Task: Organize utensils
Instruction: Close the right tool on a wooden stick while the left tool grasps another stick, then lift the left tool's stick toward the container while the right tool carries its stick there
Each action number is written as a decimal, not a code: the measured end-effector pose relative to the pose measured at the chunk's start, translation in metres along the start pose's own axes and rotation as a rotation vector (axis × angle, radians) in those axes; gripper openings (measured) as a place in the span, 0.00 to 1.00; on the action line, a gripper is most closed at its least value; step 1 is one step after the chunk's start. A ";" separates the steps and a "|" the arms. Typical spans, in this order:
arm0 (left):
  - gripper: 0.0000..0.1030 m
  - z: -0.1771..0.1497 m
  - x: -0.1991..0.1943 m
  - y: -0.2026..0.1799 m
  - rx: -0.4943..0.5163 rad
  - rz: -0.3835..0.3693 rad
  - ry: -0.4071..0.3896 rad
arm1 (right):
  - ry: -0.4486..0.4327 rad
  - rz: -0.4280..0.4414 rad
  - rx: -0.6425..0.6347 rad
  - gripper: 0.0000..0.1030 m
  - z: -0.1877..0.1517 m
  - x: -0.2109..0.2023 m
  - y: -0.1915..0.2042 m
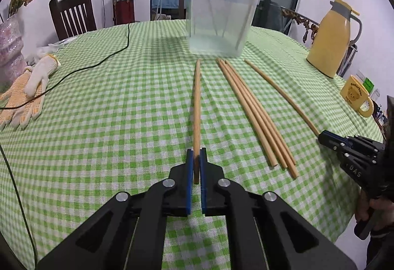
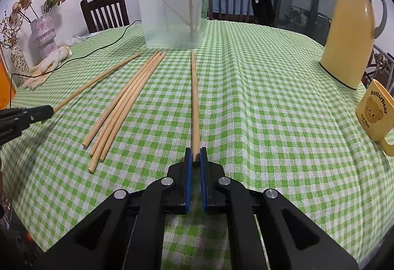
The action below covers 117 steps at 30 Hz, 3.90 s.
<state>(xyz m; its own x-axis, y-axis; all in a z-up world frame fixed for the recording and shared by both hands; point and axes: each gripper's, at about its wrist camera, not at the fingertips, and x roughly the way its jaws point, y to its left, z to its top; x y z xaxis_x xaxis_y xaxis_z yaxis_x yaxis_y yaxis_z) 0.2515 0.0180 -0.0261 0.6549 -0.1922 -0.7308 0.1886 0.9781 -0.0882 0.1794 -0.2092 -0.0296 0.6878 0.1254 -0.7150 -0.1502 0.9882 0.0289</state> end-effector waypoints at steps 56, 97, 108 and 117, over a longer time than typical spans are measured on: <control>0.02 0.081 -0.161 0.002 0.055 -0.066 -0.367 | -0.345 -0.023 -0.194 0.06 0.070 -0.129 0.021; 0.02 0.147 -0.112 0.023 0.039 -0.099 -0.330 | -0.298 0.086 -0.192 0.06 0.151 -0.110 0.002; 0.01 0.161 -0.105 0.020 0.062 -0.105 -0.329 | -0.293 0.101 -0.194 0.06 0.166 -0.106 -0.002; 0.01 0.220 -0.129 0.024 0.056 -0.170 -0.403 | -0.368 0.141 -0.203 0.06 0.210 -0.123 -0.004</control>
<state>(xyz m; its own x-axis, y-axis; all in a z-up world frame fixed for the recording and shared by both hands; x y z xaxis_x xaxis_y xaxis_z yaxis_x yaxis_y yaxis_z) 0.3330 0.0482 0.2149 0.8422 -0.3768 -0.3858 0.3507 0.9261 -0.1390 0.2445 -0.2100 0.2053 0.8521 0.3171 -0.4164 -0.3721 0.9265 -0.0560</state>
